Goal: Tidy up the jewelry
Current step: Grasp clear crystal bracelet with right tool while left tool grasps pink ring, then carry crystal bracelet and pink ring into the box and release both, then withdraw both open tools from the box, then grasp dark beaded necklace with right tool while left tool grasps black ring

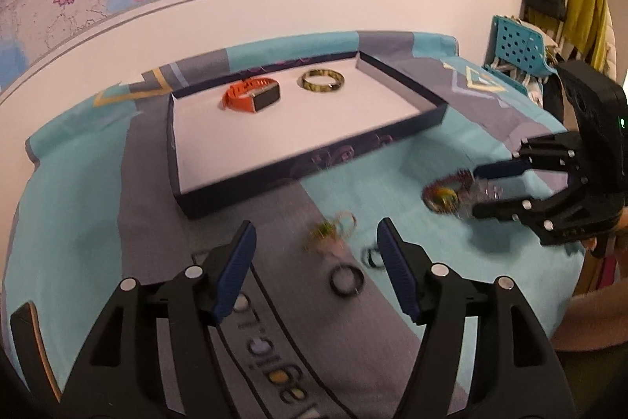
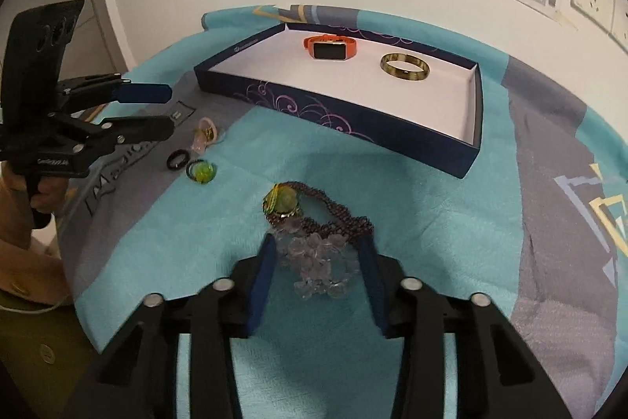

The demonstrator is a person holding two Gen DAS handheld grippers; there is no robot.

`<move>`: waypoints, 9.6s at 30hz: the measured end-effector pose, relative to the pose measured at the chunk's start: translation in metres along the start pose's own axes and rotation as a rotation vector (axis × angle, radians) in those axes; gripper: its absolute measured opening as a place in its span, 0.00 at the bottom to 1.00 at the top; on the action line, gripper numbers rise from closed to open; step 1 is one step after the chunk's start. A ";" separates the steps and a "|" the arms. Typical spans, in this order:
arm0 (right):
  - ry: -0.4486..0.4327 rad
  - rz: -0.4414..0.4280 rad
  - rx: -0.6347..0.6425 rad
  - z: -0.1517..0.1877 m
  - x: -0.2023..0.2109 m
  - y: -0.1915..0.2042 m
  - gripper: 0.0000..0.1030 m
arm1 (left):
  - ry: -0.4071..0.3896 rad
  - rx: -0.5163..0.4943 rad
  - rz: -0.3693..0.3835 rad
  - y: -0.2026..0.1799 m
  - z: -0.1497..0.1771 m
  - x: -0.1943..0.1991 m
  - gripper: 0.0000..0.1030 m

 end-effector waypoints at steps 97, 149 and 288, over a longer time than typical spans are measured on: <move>-0.210 -0.049 -0.120 -0.124 -0.001 -0.058 0.14 | -0.082 0.107 0.033 0.023 -0.076 -0.016 0.19; -0.131 -0.028 -0.150 -0.150 -0.065 -0.070 0.14 | -0.003 0.139 -0.035 0.058 -0.100 -0.078 0.19; -0.119 -0.234 -0.086 -0.031 0.018 -0.002 0.01 | 0.091 0.061 0.042 -0.012 0.033 -0.016 0.43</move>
Point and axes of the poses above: each gripper's, at about its wrist camera, not at the fingertips, and x roughly against the way its jaws point, y to its left, z to its underside, the point moved 4 cm from there along -x, roughly the way its jaws point, and after that the axes turned 8 degrees about z, right-handed, at the moved point
